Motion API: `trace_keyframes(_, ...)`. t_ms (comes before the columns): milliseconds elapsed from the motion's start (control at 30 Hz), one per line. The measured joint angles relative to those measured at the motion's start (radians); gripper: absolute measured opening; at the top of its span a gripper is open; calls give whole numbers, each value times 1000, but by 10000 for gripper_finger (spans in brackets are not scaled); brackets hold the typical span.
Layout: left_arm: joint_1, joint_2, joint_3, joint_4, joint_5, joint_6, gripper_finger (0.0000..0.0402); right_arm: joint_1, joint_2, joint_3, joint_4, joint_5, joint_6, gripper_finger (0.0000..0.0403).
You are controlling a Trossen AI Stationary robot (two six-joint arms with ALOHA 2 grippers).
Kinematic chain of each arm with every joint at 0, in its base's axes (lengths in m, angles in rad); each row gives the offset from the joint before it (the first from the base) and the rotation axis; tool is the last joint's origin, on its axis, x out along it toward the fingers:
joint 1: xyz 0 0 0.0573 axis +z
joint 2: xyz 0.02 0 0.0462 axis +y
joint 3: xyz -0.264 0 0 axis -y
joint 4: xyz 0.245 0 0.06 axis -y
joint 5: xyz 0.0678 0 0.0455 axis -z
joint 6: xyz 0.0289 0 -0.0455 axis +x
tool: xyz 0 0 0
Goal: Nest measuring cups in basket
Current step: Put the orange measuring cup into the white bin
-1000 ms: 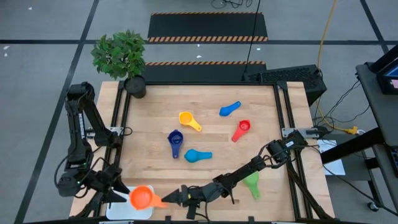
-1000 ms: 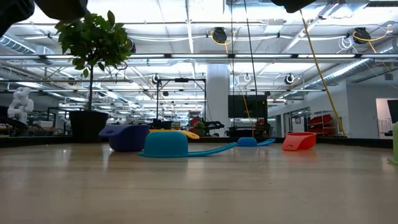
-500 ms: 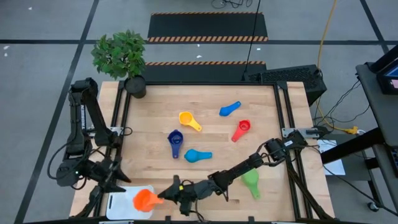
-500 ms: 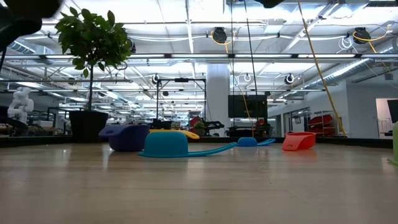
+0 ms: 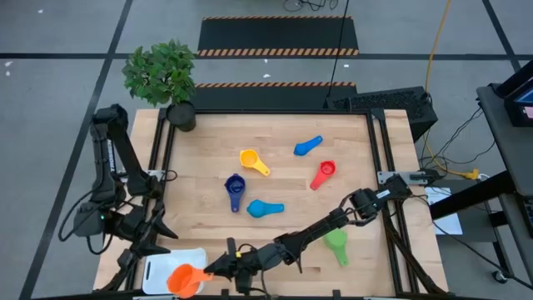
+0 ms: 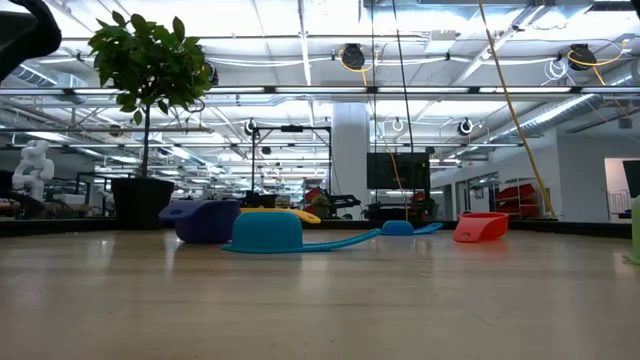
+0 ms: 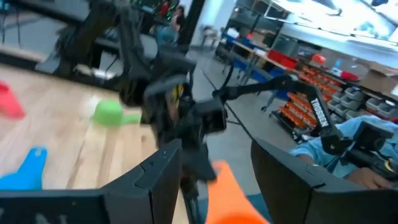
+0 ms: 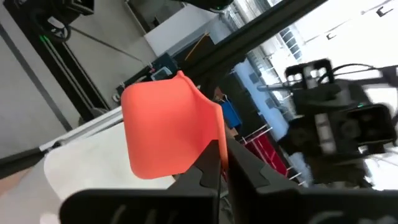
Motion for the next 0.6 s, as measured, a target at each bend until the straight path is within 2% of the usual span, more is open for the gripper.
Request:
trace_keyframes(167, 40, 29, 48, -40, 43, 16, 195, -20, 60, 130, -143, 7, 42, 0)
trace_keyframes(333, 83, 147, 128, -121, 119, -71, 195, -28, 83, 163, -138, 30, 78, 0)
trace_keyframes(600, 111, 411, 371, -485, 157, -281, 195, -46, 83, 165, -149, 51, 211, 0)
